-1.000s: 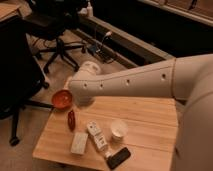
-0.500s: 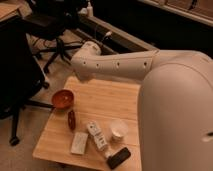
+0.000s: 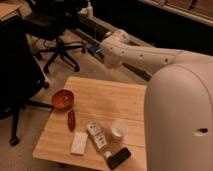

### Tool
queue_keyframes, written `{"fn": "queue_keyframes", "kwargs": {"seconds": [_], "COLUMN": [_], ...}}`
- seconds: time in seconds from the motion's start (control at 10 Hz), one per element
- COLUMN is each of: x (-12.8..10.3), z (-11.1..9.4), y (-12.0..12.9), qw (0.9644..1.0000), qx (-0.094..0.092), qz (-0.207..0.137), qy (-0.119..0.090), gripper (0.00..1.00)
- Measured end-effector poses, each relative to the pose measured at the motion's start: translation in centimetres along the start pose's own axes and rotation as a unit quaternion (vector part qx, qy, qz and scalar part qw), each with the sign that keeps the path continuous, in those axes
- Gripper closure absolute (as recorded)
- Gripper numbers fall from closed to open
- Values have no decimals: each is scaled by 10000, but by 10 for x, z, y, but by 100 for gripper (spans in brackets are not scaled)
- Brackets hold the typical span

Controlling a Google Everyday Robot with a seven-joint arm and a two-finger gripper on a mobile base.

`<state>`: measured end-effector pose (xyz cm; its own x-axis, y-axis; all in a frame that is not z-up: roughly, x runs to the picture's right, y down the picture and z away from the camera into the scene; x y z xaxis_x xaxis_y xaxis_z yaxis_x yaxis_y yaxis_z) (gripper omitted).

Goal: Move the arm in a circular motion

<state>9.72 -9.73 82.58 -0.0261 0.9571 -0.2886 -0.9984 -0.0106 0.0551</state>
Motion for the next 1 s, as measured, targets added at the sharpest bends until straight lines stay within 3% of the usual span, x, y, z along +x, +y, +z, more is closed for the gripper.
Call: {"fn": "queue_keyframes", "kwargs": {"seconds": [0.1,0.3,0.4,0.5,0.6,0.8,1.0], "x": [13,64,85,122,151,206,247], "z": [-2,-13,-17,-23,-29,-38,-46], "y": [-38,-113,-129,-143,-139,-107,-55], "qw": [9993,9937,9915,9890,9884,9893,9899], "qx": [194,608,716,837,857,749,435], "qz": [299,861,970,1018,949,601,156], "qy": [102,388,493,679,825,1101,1337], "gripper": [100,100,100,100,100,100,100]}}
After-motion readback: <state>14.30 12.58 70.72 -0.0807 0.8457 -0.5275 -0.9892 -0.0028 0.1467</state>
